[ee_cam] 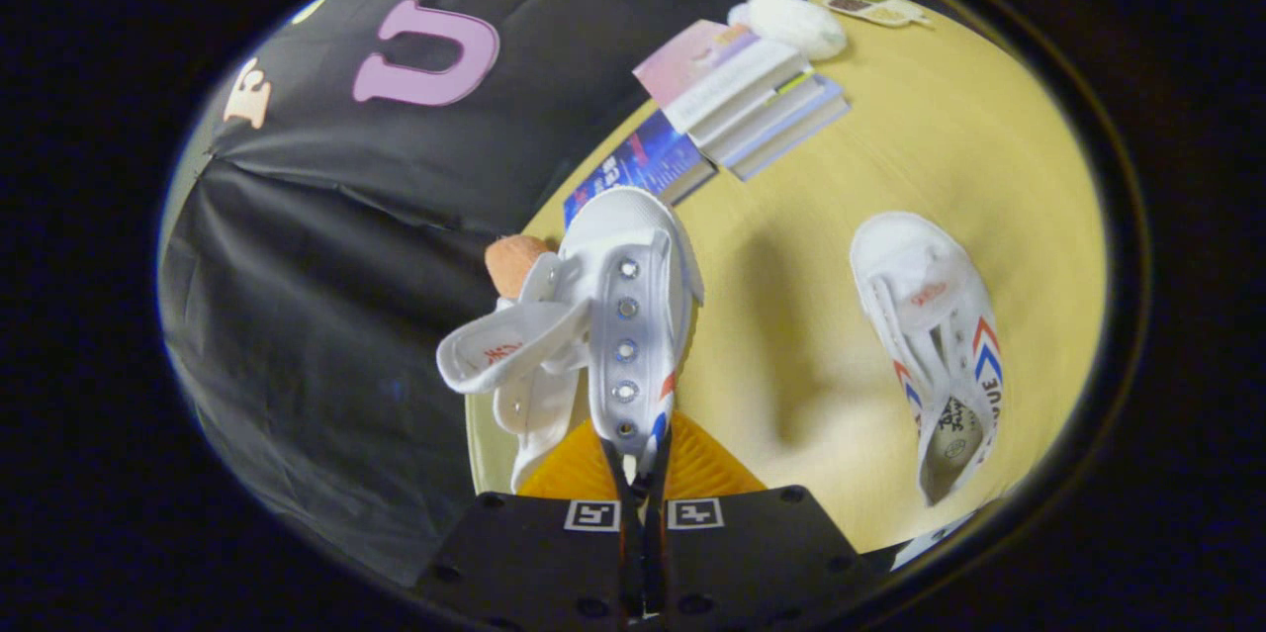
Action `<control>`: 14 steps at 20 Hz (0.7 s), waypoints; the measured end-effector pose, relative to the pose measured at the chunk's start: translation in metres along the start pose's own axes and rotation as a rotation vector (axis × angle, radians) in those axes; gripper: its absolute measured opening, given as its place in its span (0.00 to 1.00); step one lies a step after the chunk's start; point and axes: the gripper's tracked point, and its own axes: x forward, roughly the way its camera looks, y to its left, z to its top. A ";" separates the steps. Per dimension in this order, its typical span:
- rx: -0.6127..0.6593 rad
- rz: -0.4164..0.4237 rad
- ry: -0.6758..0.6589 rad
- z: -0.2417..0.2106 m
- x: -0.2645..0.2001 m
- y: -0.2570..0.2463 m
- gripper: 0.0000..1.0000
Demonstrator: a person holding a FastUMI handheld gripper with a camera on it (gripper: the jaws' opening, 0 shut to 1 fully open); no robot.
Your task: Open the storage box then place both shoes into the box .Put the left shoe in first, then the right shoe, with the right side of both shoes facing outward in a uniform manner.
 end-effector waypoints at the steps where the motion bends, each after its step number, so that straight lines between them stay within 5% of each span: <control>1: -0.036 0.018 -0.003 0.001 -0.006 0.016 0.03; 8: -0.109 0.181 0.098 -0.043 -0.008 0.115 0.03; 14: -0.138 0.164 0.270 -0.111 0.024 0.143 0.03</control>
